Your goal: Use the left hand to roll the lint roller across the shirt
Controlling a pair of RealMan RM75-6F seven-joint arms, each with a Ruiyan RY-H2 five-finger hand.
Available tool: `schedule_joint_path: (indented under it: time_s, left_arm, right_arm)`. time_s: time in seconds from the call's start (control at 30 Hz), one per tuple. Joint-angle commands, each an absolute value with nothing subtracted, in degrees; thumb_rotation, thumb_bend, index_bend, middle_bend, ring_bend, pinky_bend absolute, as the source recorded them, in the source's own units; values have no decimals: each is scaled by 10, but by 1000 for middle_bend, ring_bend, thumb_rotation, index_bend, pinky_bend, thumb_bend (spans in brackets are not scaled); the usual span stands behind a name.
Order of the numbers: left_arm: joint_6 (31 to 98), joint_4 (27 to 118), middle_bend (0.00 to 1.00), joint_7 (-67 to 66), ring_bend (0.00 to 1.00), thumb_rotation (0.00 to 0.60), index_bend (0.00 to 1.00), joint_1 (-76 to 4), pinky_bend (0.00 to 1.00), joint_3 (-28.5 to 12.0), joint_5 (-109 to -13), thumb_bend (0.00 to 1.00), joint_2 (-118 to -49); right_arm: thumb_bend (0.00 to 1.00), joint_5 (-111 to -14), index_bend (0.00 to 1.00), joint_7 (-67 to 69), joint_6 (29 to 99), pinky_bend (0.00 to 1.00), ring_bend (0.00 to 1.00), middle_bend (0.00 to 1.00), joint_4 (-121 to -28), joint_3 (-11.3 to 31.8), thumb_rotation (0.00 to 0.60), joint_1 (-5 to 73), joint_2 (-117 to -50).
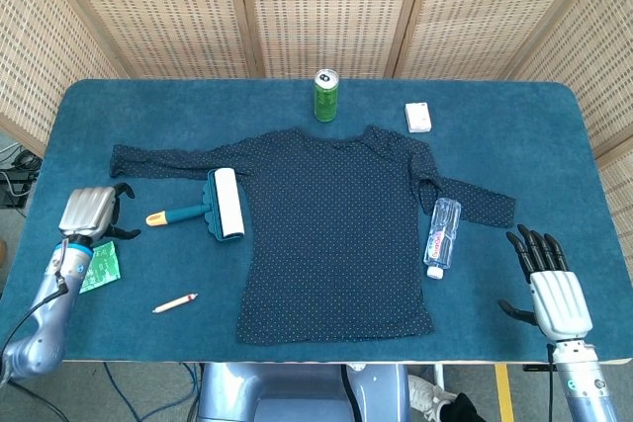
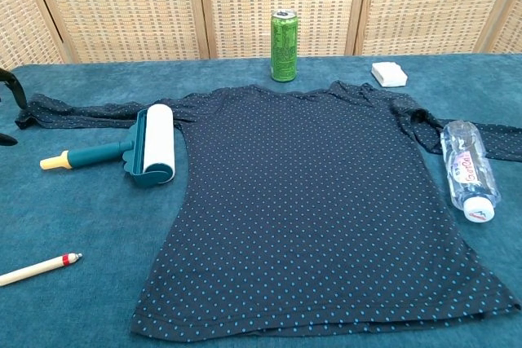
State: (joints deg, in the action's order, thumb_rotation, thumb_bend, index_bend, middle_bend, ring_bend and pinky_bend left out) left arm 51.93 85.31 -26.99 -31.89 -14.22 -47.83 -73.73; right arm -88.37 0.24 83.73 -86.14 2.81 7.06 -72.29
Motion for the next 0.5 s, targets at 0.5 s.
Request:
schedule_joint_path:
  time_s: [0.5]
  left_arm:
    - [472, 751, 735, -356, 617, 600, 393, -423, 561, -110, -329, 285, -841]
  right_arm:
    - [23, -880, 0, -3, 817, 0, 0, 0, -850, 22, 600, 77, -734]
